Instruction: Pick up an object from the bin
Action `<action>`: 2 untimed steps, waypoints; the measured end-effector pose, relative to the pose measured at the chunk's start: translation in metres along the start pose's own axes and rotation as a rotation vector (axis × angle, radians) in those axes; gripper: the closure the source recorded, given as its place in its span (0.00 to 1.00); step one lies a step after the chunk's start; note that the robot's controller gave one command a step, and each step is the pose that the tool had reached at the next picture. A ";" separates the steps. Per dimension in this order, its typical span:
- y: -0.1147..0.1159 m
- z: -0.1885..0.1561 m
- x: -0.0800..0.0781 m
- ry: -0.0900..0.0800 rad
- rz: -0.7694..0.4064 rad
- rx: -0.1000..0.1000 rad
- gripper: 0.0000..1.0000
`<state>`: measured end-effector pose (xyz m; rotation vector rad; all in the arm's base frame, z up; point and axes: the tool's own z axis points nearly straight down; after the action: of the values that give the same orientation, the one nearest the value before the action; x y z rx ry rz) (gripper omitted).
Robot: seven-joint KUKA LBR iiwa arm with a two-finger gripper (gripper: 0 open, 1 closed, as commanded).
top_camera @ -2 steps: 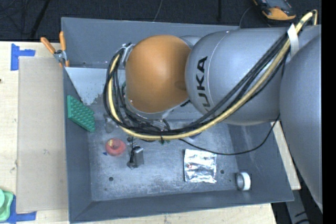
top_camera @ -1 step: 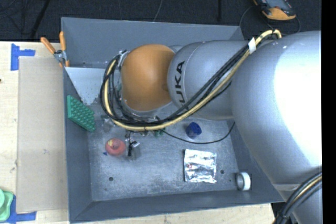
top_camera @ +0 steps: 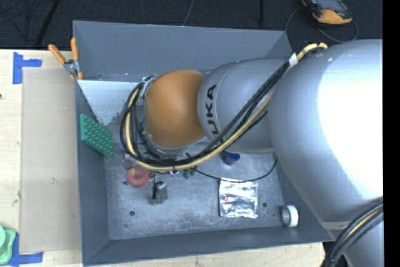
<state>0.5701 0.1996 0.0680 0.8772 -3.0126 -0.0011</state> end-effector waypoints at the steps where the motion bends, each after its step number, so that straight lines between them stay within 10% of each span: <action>1: -0.001 -0.002 -0.002 -0.005 0.003 0.001 1.00; 2: -0.024 -0.166 0.031 -0.012 -0.196 0.006 1.00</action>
Offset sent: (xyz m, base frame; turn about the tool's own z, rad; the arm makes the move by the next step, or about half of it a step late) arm 0.0000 0.0000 0.0000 0.0000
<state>0.5580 0.1626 0.2336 1.1729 -2.9243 0.0015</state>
